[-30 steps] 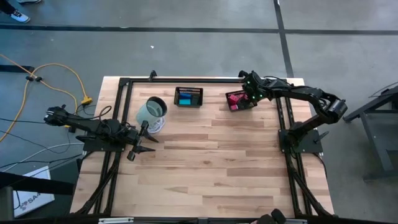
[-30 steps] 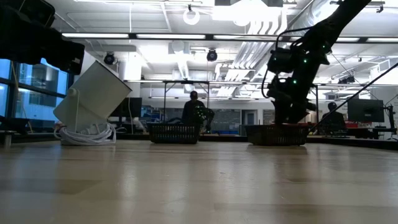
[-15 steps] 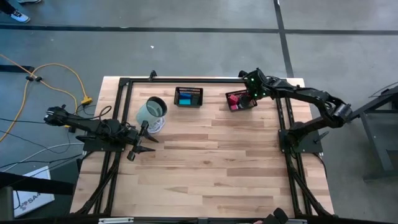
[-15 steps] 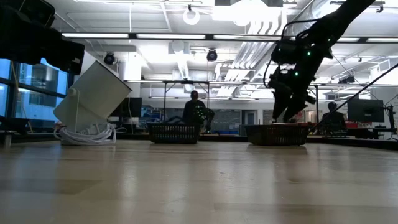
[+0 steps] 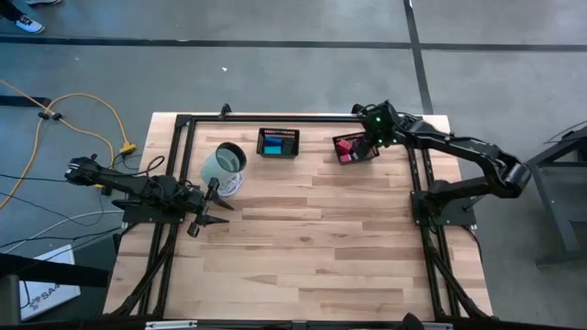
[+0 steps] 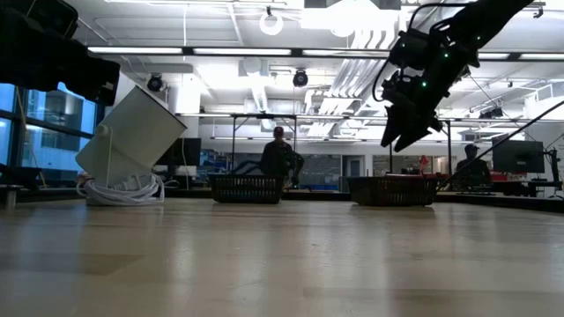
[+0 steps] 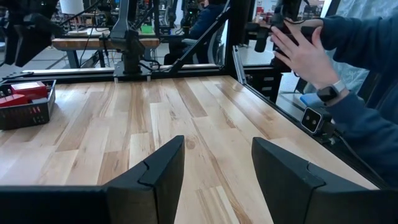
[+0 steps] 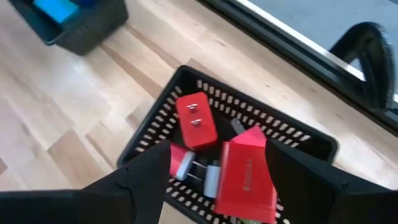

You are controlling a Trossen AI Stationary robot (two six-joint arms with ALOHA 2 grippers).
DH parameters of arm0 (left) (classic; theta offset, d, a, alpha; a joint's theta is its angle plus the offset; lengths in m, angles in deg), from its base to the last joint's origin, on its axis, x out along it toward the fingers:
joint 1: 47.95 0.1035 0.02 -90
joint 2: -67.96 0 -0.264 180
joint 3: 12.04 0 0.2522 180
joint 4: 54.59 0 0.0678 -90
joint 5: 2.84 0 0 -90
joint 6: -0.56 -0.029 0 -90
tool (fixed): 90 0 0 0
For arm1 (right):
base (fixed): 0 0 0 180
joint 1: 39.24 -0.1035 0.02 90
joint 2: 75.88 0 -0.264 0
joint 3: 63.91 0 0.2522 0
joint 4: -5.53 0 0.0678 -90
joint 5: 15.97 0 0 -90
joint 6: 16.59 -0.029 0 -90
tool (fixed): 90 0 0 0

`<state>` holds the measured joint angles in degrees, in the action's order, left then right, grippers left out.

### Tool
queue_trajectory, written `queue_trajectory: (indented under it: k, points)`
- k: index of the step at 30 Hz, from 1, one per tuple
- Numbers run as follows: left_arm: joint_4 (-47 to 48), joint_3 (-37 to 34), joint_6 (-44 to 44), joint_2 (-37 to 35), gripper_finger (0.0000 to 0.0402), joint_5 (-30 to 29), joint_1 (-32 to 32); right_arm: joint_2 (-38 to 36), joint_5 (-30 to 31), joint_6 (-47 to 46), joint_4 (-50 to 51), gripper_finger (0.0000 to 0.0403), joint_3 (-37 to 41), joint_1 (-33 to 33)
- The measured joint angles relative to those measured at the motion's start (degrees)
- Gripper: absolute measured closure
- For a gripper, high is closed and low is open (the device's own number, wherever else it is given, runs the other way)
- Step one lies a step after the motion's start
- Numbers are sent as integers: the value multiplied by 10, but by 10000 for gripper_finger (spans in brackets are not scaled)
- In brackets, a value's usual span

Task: Pick & Place Office items
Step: Return to Home Position

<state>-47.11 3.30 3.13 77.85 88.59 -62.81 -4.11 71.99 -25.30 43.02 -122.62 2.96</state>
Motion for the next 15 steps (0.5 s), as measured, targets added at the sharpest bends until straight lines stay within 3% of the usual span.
queue_trajectory:
  k: [7,15]
  points:
    - [0,0,0,0,221,0,0,0,-7,-3,-7,155,0,-22]
    - [0,0,0,0,221,0,0,0,-102,-44,-64,155,0,-48]
